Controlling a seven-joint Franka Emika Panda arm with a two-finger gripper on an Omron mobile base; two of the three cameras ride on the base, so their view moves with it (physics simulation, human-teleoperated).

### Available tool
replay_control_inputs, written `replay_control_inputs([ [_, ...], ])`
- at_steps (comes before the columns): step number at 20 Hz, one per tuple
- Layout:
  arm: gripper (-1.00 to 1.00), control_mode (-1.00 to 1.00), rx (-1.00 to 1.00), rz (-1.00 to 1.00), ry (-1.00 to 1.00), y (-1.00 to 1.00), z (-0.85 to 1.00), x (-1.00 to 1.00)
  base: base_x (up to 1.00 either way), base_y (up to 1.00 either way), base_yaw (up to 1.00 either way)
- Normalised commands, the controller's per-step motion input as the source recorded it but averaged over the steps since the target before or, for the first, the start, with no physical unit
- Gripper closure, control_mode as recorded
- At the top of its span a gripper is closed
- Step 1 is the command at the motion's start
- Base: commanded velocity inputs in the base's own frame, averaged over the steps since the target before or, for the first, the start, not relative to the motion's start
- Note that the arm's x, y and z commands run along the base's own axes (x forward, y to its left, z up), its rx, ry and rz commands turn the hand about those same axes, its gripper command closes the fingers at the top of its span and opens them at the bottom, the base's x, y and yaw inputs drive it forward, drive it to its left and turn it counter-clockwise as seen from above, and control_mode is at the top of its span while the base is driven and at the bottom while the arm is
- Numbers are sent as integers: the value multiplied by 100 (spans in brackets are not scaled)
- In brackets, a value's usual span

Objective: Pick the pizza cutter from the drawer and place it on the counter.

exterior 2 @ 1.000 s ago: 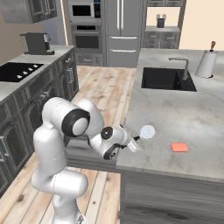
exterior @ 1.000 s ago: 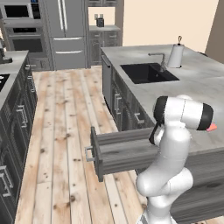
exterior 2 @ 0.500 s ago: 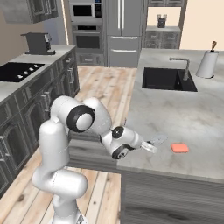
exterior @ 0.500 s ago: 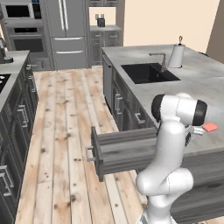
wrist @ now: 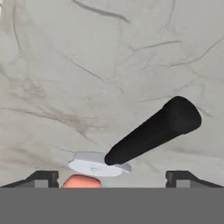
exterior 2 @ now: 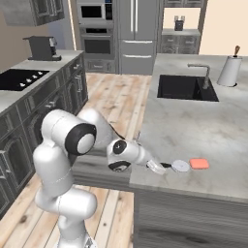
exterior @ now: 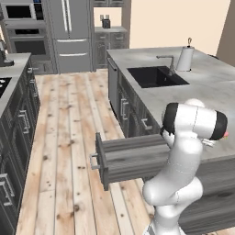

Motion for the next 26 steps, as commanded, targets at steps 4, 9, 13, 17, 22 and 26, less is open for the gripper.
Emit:
replay_control_inputs([
  [4,-100,-100,23,-6,0,79,100,1,0,0,0],
  [9,-100,-100,31,0,-2,92,100,13,0,0,0],
  [13,-100,-100,38,0,-7,100,100,11,0,0,0],
  [17,-100,-100,40,-1,-13,100,100,37,0,0,0],
  [22,-100,-100,51,0,-18,100,84,74,0,0,0],
  [26,-100,-100,63,1,-14,100,62,99,0,0,0],
])
